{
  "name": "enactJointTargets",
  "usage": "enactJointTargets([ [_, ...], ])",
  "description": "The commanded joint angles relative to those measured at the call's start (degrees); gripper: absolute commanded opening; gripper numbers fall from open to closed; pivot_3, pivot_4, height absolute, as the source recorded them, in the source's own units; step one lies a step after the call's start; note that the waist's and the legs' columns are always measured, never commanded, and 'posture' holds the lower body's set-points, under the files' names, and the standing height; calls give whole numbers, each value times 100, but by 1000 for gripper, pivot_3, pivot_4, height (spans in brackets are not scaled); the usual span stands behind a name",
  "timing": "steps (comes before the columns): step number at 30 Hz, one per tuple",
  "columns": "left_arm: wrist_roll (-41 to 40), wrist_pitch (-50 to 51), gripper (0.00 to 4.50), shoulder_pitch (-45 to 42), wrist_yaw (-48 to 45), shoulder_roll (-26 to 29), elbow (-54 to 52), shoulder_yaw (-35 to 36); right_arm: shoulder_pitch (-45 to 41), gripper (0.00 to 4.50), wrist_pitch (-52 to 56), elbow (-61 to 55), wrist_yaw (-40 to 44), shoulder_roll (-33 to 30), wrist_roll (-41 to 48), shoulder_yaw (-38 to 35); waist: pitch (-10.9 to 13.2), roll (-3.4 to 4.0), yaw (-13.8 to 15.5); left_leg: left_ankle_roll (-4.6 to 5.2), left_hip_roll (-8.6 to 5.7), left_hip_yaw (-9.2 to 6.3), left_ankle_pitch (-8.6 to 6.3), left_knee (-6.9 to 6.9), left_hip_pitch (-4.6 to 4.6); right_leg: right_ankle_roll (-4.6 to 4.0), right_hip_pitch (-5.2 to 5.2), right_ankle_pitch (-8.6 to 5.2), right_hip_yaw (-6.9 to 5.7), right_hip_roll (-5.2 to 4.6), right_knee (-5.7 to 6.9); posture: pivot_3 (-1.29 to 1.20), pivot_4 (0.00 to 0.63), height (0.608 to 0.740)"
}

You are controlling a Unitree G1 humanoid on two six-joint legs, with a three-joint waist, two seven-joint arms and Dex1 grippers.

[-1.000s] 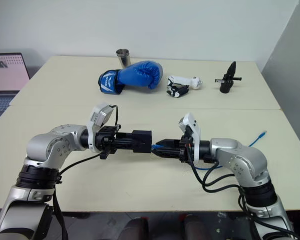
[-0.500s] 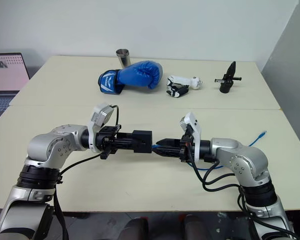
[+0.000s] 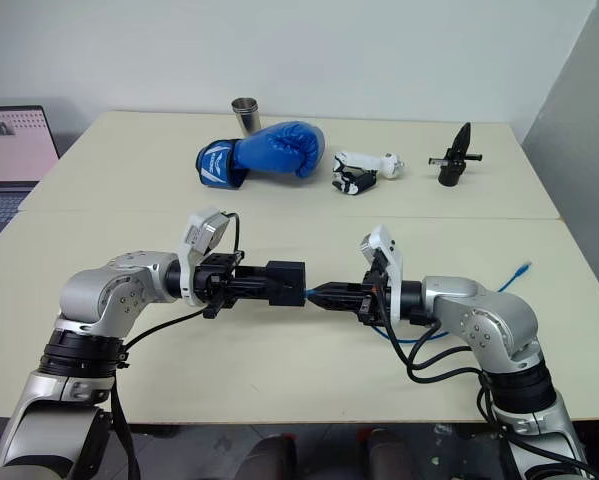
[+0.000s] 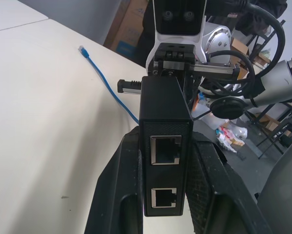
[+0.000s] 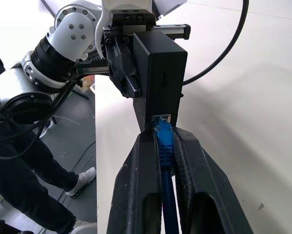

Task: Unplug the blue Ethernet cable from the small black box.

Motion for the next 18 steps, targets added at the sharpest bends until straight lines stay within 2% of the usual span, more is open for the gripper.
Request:
enactJointTargets([
  [1,99,-140,767,-97,-208,289,-57,17,33,81,13,-46,189,-305,88,-168,0,0,0,0,0,0,0,0,0,0,0,0,0,0,0,0,150,740],
  [9,336,-414,767,-56,-383,602,145,-56,281,37,-62,54,355,-800,94,-355,0,0,1,0,0,1,0,0,0,0,-1,0,-1,0,-1,0,150,740],
  [11,418,-493,767,-13,-227,562,216,13,238,37,-595,426,-37,-658,-455,-372,0,0,-2,0,0,1,0,0,0,1,-1,0,0,0,-1,0,150,740],
  [15,455,-610,767,57,201,378,247,178,-149,37,-2368,1912,-1282,-225,-2112,-265,0,1,-18,1,0,3,0,2,2,25,-1,-13,4,1,1,0,150,740],
  [18,567,-794,767,102,483,284,219,212,-407,37,-3275,2862,-1769,-94,-2906,-211,0,1,-5,0,-1,6,0,2,-4,21,-8,-8,5,0,2,0,150,740],
])
